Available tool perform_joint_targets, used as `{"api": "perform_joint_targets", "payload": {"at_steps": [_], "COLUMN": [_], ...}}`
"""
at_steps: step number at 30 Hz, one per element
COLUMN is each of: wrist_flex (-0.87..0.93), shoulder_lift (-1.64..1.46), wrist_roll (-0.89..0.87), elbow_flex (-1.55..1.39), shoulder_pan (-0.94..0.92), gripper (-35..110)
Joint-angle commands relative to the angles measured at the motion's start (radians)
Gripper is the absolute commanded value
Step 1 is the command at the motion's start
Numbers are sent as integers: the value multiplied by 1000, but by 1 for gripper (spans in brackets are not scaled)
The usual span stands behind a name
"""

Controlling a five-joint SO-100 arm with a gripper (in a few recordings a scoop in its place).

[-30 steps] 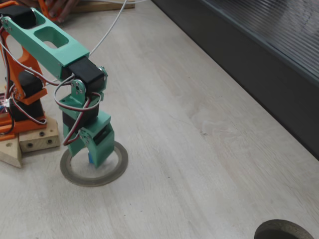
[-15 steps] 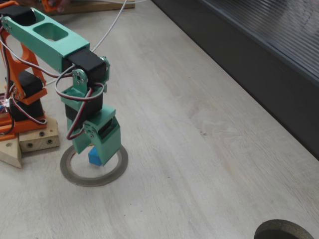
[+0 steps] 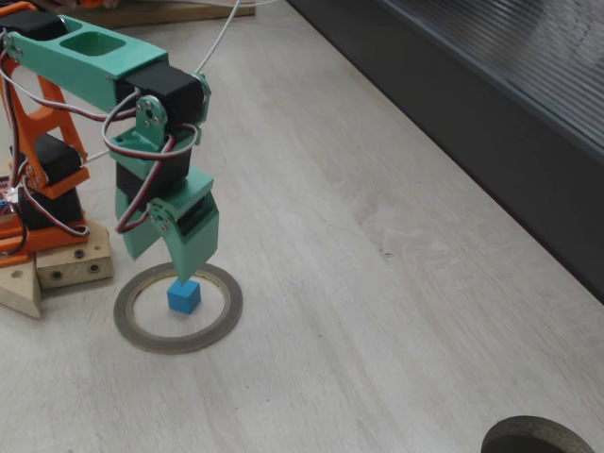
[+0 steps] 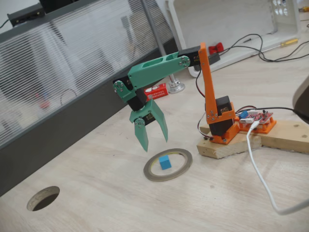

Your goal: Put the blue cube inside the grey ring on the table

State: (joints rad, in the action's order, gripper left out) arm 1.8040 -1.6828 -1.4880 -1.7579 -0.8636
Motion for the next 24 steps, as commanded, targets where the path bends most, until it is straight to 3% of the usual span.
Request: {"api": "perform_joint_targets", "payload": {"at_steps": [1,24], "wrist_flex": [29,84], "shoulder_lift": [-38,-40], "wrist_roll": [0,0], "elbow_flex": [29,34], "shoulder_pan": [-20,-14], "gripper": [47,47]}}
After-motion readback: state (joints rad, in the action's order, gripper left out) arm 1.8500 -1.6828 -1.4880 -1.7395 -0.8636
